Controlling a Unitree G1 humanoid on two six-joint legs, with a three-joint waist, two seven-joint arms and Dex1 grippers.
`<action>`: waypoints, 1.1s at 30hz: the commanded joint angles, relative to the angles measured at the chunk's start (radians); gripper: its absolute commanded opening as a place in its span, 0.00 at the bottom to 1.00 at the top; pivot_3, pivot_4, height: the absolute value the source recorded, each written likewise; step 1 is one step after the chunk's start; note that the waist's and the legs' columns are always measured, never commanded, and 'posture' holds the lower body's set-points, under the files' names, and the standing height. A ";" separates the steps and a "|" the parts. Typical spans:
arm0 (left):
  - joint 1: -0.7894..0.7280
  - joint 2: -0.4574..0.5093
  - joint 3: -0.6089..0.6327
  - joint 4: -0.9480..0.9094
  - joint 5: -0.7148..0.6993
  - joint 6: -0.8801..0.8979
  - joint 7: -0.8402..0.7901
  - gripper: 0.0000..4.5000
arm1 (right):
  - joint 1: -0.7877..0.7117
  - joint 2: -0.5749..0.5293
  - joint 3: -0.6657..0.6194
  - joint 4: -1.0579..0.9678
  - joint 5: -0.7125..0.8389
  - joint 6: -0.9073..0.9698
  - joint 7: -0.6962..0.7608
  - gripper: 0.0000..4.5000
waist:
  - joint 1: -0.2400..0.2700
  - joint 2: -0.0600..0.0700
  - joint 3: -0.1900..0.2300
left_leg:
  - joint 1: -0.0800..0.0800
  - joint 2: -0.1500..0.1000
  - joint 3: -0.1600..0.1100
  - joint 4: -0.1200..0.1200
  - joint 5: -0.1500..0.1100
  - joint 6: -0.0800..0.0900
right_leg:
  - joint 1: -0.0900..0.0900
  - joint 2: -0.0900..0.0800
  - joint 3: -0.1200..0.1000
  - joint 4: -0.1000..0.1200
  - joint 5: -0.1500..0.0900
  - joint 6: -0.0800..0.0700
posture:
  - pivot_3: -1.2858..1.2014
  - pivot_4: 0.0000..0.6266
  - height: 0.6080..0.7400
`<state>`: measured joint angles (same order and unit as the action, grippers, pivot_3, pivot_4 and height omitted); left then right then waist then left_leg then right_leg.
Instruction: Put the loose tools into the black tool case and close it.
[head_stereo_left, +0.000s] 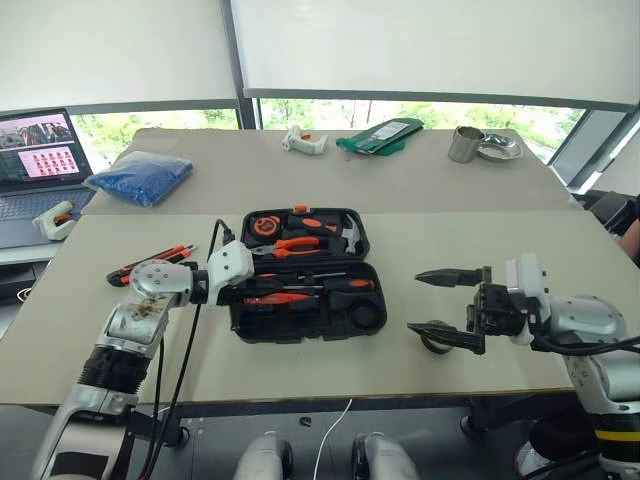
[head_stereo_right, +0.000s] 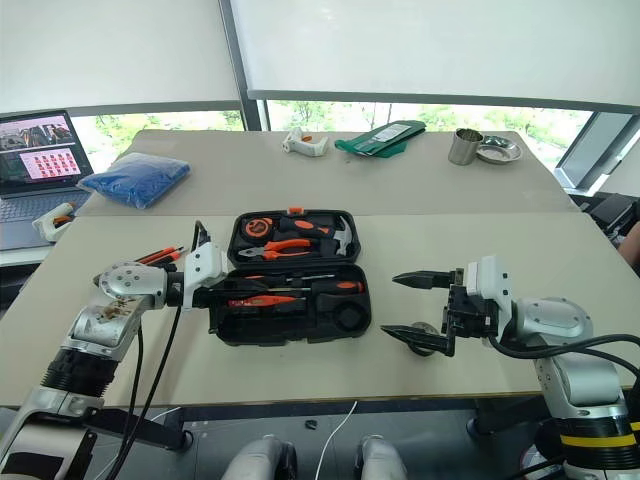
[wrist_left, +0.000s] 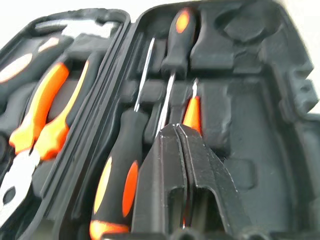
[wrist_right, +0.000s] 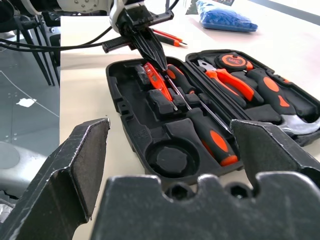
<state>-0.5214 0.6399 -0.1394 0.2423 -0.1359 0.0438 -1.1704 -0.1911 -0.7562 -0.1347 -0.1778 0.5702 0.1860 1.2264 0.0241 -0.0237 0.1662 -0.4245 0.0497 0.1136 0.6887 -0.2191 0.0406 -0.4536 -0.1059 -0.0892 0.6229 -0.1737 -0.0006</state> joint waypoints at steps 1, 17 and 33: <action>-0.005 -0.004 -0.007 0.023 0.021 -0.053 0.007 0.01 | -0.008 0.002 -0.013 -0.021 0.011 0.004 -0.007 1.00 | 0.000 0.000 0.000 | 0.000 0.000 0.000 0.001 0.000 0.000 | 0.000 0.000 0.000 0.000 0.000 0.000 | 0.52 0.24 1.00; 0.003 -0.026 -0.036 0.084 0.050 -0.064 0.040 0.01 | -0.001 0.017 0.001 -0.023 -0.001 -0.005 -0.028 1.00 | 0.000 0.001 -0.001 | 0.002 0.001 0.000 0.005 0.000 0.000 | 0.002 -0.001 0.000 0.004 0.000 -0.001 | 0.52 0.24 1.00; 0.640 -0.015 0.661 -0.297 -0.325 0.009 0.279 0.90 | 0.024 0.147 -0.046 0.017 -0.002 -0.182 -0.040 1.00 | -0.024 0.001 -0.001 | 0.000 0.004 0.000 0.004 -0.002 0.002 | -0.002 -0.003 0.000 0.003 -0.001 -0.001 | 0.52 0.24 1.00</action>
<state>0.0992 0.6316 0.4604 -0.0034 -0.4360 0.0646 -0.9354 -0.1563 -0.6118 -0.1682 -0.1365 0.5692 0.0396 1.1936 0.0000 -0.0227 0.1657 -0.4245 0.0531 0.1139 0.6927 -0.2218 0.0419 -0.4553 -0.1091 -0.0888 0.6261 -0.1774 -0.0061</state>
